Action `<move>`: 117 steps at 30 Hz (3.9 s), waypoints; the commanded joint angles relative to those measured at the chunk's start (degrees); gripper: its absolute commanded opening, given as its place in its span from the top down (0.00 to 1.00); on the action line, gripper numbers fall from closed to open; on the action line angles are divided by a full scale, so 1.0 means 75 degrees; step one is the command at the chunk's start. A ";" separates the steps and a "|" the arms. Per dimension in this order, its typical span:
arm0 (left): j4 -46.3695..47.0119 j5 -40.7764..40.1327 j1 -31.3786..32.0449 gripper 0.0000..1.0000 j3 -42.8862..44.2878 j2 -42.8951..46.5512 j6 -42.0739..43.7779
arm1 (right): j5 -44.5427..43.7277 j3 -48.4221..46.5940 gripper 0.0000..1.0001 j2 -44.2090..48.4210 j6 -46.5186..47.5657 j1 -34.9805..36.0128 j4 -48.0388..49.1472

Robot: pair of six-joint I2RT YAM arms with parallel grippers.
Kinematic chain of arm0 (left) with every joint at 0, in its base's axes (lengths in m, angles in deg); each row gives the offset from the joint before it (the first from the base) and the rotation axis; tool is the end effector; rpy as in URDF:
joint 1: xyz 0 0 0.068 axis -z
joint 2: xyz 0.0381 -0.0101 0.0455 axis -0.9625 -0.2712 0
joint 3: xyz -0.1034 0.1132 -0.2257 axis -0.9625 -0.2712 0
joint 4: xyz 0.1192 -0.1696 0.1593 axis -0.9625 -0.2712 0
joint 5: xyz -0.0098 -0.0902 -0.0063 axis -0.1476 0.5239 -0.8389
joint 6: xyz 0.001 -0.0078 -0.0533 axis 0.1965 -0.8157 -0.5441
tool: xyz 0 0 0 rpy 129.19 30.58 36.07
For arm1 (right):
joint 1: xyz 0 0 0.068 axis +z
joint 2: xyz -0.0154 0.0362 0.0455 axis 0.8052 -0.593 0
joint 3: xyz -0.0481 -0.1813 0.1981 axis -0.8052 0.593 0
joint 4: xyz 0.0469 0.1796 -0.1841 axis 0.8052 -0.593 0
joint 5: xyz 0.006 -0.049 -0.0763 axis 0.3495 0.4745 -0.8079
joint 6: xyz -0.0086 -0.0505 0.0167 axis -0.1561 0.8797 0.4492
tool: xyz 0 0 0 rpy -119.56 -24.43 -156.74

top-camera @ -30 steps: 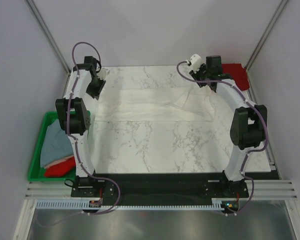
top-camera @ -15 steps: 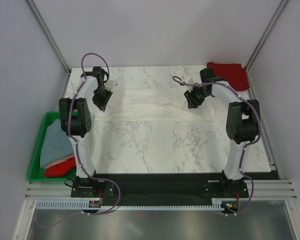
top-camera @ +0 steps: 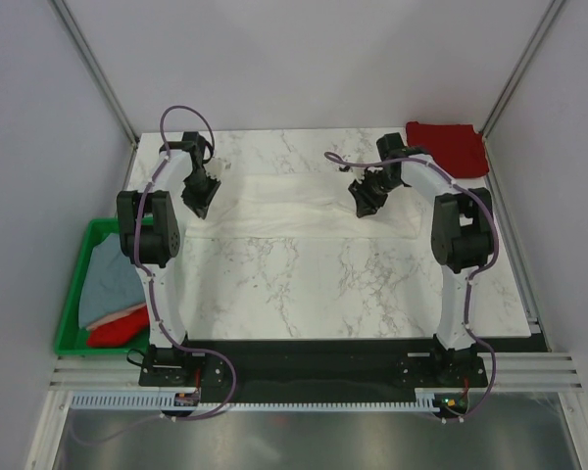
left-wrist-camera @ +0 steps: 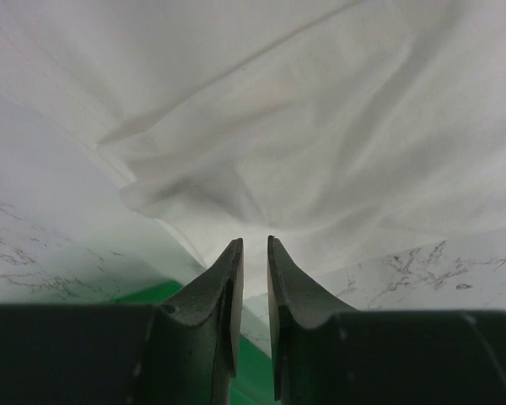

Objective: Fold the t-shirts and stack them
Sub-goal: Fold the tshirt

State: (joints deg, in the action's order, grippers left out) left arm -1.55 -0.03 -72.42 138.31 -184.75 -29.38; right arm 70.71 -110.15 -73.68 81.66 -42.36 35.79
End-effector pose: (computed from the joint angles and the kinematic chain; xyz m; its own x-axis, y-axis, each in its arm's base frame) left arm 0.4425 -0.0154 0.1869 -0.8829 0.4430 -0.1558 0.4430 0.8958 0.0367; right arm 0.4302 0.1040 0.1918 -0.4360 -0.7036 -0.5611 -0.8841 0.4512 0.1212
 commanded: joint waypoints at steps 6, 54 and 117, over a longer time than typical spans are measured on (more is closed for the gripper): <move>0.0094 0.0053 -0.0012 0.77 0.0040 0.0115 -0.0043 | 0.0052 -0.0740 0.56 -0.0716 0.0288 0.0232 -0.0164; 0.1102 0.0264 0.0328 0.54 -0.2561 0.1533 0.3320 | -0.0780 -0.1937 0.53 0.0079 -0.1540 0.0713 0.1723; 0.0656 0.1025 0.2402 0.67 -0.4834 0.2611 0.2278 | -0.4553 -0.0811 0.58 -0.0611 -0.1951 0.0291 0.0645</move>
State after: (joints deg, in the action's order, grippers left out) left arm 0.33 7.95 -55.04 101.73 -165.37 -10.76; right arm 37.90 -111.81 -74.60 67.82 -40.02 39.38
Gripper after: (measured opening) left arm 0.335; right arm 0.422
